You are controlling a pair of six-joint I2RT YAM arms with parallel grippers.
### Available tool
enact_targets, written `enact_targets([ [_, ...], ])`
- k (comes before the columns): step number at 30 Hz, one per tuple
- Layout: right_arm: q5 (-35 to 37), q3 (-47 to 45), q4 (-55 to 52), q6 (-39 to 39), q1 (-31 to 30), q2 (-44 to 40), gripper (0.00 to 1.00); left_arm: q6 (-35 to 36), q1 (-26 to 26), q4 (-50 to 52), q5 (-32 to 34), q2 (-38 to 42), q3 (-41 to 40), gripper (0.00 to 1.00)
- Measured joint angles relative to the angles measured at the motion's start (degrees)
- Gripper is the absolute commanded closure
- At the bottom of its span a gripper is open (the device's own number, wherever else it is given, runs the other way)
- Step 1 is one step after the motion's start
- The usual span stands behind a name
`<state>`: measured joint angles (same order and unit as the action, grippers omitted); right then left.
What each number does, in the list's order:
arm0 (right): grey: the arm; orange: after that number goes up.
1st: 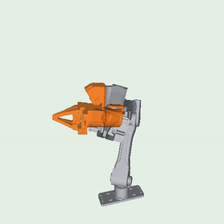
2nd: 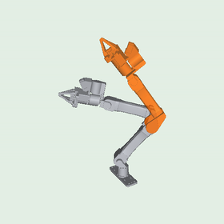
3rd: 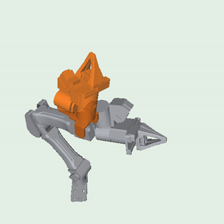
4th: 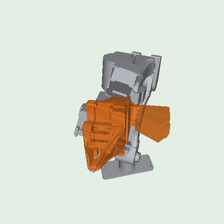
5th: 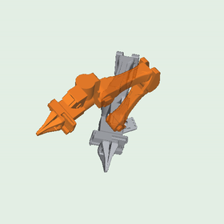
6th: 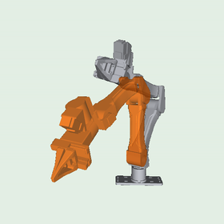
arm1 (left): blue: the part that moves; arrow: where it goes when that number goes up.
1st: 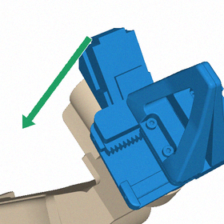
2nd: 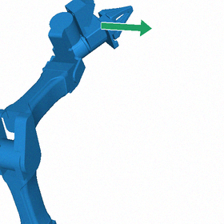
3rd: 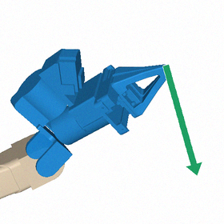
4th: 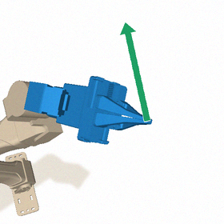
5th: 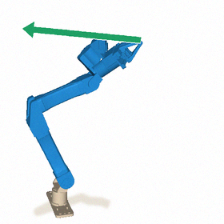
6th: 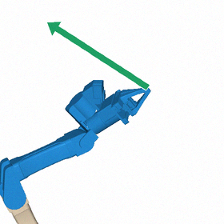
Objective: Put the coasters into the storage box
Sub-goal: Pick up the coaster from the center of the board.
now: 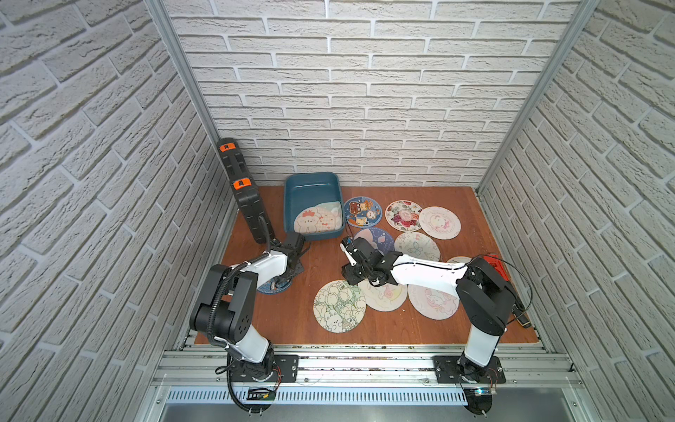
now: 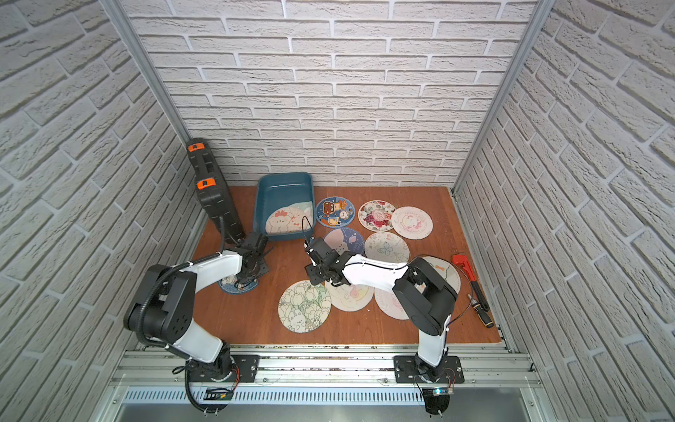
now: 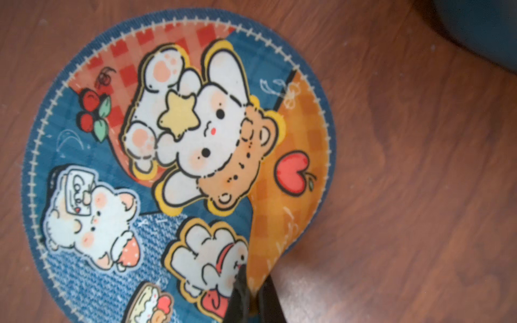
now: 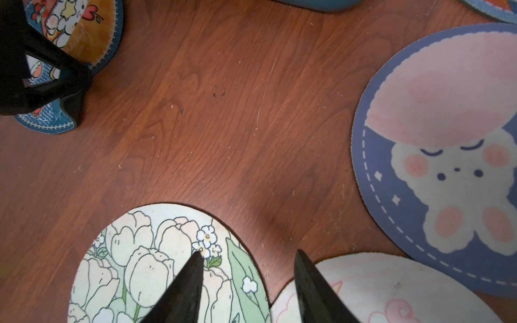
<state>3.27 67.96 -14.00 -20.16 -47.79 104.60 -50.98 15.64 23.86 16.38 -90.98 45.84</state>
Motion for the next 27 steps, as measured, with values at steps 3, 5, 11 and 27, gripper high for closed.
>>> enact_targets([
  [3,0.2,0.0,0.0,0.0,-0.1,0.1,0.47,0.2,0.0,-0.7,0.0,0.7,-0.7,1.00],
  [5,0.2,0.0,-0.1,0.0,-0.1,0.1,0.47,0.4,0.0,-1.3,-0.1,1.3,-1.3,1.00],
  [11,0.8,0.0,-0.1,0.0,-0.1,0.1,0.47,1.1,1.1,0.8,-0.3,5.5,-2.3,1.00],
  [27,5.8,0.0,-0.9,-0.2,0.1,-0.5,0.46,4.1,5.7,10.3,5.2,24.2,0.9,1.00],
])
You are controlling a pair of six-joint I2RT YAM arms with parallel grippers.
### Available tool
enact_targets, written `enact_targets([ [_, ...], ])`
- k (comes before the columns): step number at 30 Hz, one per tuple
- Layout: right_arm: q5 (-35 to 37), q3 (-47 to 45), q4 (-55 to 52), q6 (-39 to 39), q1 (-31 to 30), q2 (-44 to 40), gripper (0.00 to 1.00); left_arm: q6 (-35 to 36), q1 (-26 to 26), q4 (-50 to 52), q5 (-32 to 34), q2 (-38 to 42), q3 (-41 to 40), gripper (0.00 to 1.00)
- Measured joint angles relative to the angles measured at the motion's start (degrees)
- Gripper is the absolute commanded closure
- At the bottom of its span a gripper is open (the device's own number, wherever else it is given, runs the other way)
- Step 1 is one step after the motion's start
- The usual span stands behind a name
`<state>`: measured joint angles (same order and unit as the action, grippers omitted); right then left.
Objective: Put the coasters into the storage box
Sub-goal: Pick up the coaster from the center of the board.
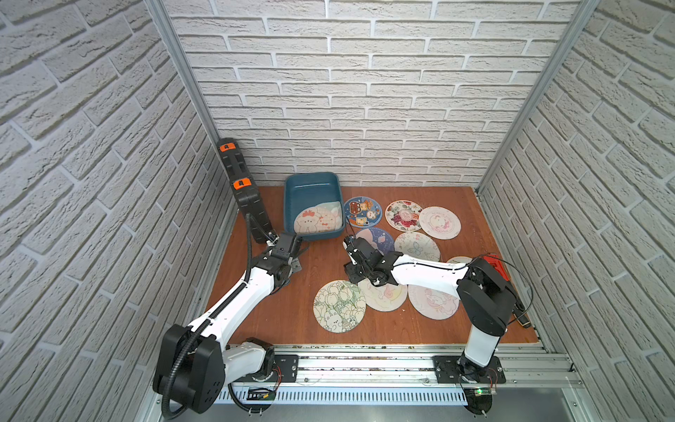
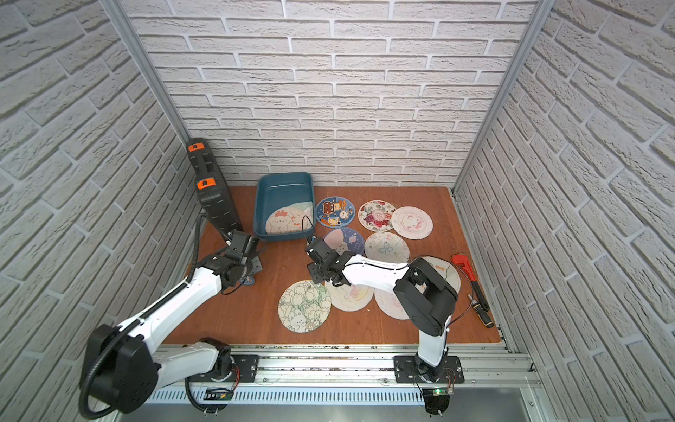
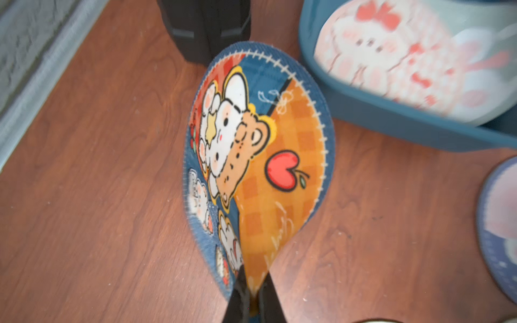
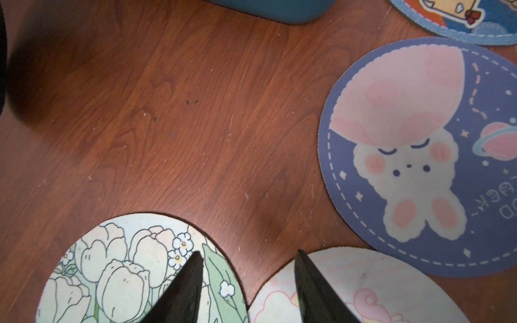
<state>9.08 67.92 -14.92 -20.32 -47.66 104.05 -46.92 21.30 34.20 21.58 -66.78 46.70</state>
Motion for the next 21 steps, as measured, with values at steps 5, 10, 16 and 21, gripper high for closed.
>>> enact_targets([
  [5,0.9,-0.7,-0.7,-0.4,1.2,-2.4,0.46,1.7,2.5,2.6,1.7,1.3,4.6,1.00],
  [10,3.0,-1.8,-1.8,-0.9,3.2,-6.3,0.46,3.8,5.0,4.2,4.0,0.8,10.7,1.00],
  [16,5.5,-4.0,-2.6,-1.6,5.5,-10.1,0.45,8.2,5.8,3.5,6.5,-3.5,17.4,1.00],
  [21,6.7,-5.8,-3.7,-1.9,6.7,-11.8,0.45,13.6,5.8,1.5,7.3,-9.5,22.1,1.00],
])
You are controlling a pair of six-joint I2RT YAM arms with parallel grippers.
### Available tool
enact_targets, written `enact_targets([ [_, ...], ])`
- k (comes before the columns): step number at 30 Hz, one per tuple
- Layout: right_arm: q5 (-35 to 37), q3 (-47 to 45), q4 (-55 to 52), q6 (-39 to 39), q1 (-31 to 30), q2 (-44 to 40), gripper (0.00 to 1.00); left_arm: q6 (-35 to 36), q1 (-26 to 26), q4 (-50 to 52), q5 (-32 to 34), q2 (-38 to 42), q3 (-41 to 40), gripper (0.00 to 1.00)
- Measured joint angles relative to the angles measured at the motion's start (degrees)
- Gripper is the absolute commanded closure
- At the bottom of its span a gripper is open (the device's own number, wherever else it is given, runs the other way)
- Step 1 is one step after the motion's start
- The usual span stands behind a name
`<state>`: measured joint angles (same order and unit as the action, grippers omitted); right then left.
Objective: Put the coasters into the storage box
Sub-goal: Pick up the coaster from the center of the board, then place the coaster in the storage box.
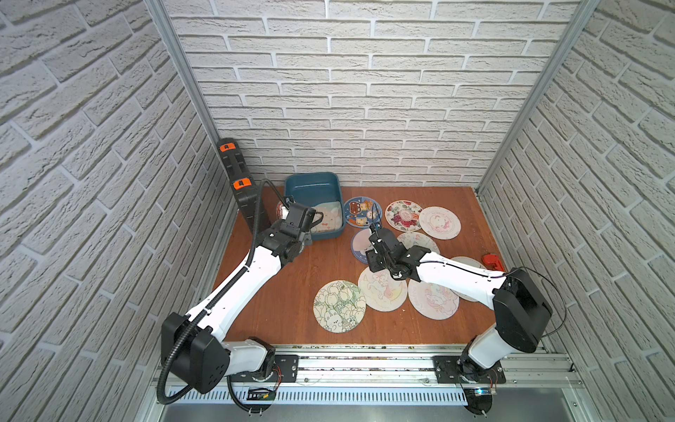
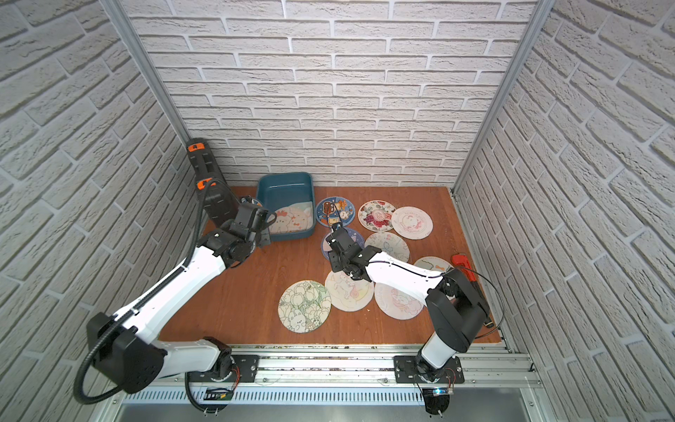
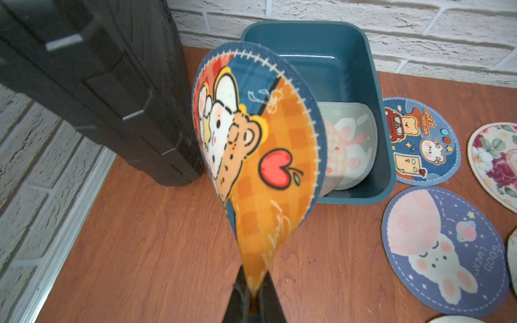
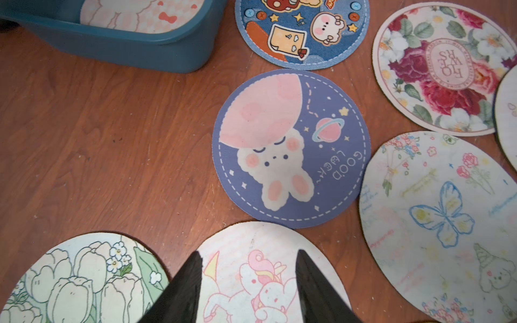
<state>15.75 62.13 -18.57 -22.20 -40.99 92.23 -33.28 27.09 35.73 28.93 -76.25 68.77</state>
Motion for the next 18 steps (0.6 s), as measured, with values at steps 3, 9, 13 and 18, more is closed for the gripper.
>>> enact_targets([
  [3,0.1,-0.4,-0.2,-0.2,0.1,-0.1,0.45,3.6,0.0,-1.5,0.2,-4.0,3.3,1.00],
  [9,-0.1,-1.5,-0.1,-1.0,0.1,-0.1,0.45,9.0,0.0,-4.4,0.3,-12.6,10.3,1.00],
  [13,-0.2,-1.8,0.1,-1.1,0.1,-0.1,0.45,10.6,-0.3,-4.7,0.1,-18.2,14.1,1.00],
  [18,-0.3,-2.6,1.2,-1.0,0.1,-0.7,0.44,10.6,-1.8,-4.5,-0.1,-25.6,18.8,1.00],
])
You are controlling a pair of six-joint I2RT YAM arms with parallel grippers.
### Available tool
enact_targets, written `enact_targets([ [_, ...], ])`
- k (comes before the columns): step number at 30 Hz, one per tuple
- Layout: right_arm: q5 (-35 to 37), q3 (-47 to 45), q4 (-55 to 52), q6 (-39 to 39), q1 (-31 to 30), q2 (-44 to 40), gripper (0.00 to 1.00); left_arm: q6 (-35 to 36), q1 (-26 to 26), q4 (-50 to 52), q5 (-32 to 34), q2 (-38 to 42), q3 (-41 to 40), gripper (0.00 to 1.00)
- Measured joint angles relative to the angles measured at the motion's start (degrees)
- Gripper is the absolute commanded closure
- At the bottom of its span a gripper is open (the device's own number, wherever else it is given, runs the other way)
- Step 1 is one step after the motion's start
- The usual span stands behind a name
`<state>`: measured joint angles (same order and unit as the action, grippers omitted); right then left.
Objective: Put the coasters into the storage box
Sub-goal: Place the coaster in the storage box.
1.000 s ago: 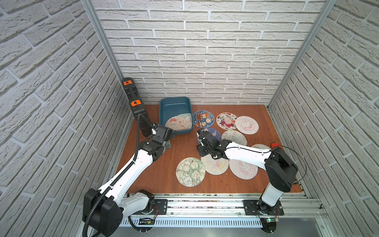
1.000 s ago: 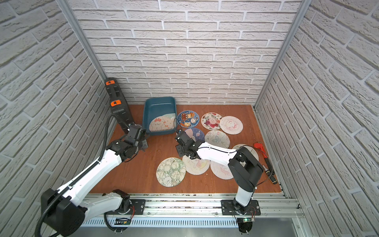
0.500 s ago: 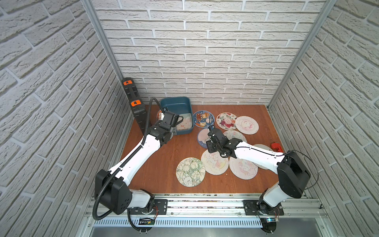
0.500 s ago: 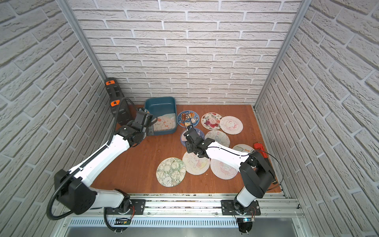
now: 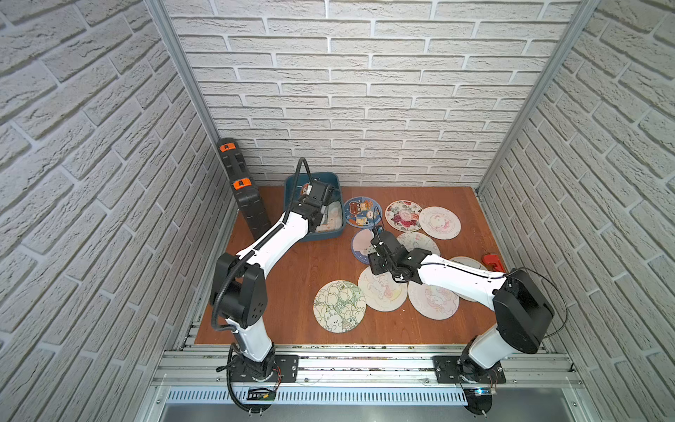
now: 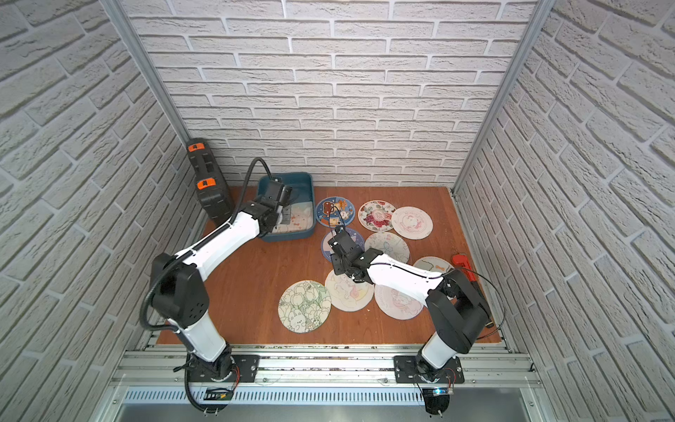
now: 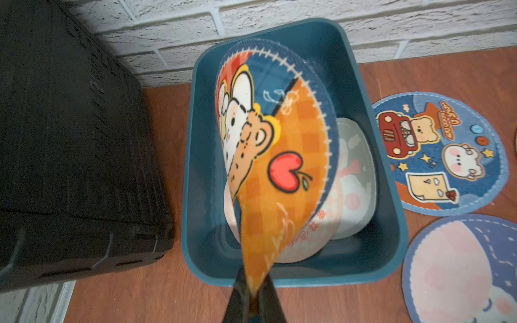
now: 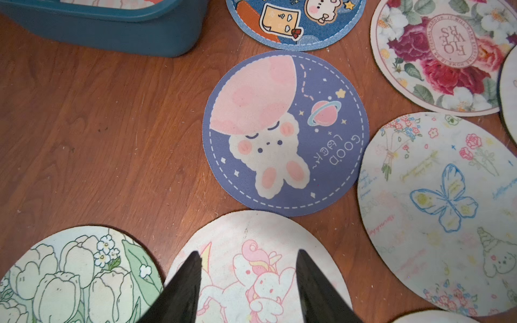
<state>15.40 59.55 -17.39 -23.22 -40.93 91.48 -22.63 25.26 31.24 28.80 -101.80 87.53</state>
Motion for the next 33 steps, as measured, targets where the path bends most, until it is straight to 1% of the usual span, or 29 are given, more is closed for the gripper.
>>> enact_targets([
  [4,0.0,-0.4,0.3,0.1,0.0,-0.8,0.45,-0.1,-2.1,0.4,-0.3,-6.0,4.2,1.00],
  [8,0.0,-0.6,0.5,0.2,0.0,-1.2,0.45,-0.3,-3.4,1.4,-0.7,-13.4,10.2,1.00],
  [14,0.0,-1.0,0.6,0.2,0.0,-1.1,0.45,-1.2,-3.8,3.1,-2.5,-24.0,18.6,1.00],
  [17,-0.1,-1.0,0.7,0.5,0.0,-0.9,0.45,-1.7,-3.8,3.7,-4.1,-27.4,21.1,1.00],
  [22,-0.3,-0.6,0.9,1.2,0.0,0.3,0.45,-3.1,-3.7,4.7,-6.1,-30.0,23.3,1.00],
  [24,-0.4,-0.4,0.9,1.4,0.0,0.9,0.45,-3.7,-3.8,4.9,-6.9,-30.4,23.7,0.90],
  [25,-0.5,-0.2,0.9,1.4,0.0,1.2,0.45,-4.0,-3.8,4.9,-7.3,-30.5,23.8,0.83],
  [27,-0.7,0.2,0.9,1.6,0.0,1.7,0.45,-4.2,-3.8,5.0,-8.2,-30.5,23.8,0.56],
  [28,-0.8,0.4,1.0,1.6,0.0,1.9,0.45,-4.4,-3.8,5.0,-8.7,-30.5,23.8,0.37],
  [29,-1.0,0.5,1.0,1.6,0.0,2.0,0.45,-4.6,-3.8,5.0,-8.9,-30.5,23.8,0.21],
  [30,-1.1,0.6,1.0,1.6,0.0,2.1,0.45,-4.6,-3.8,5.0,-9.0,-30.5,23.8,0.14],
  [31,-1.2,0.7,1.0,1.6,0.0,2.2,0.45,-4.7,-3.8,5.0,-9.2,-30.5,23.7,0.09],
  [33,-1.3,0.9,1.0,1.6,0.0,2.5,0.45,-5.0,-3.8,5.0,-9.3,-30.5,23.7,0.05],
])
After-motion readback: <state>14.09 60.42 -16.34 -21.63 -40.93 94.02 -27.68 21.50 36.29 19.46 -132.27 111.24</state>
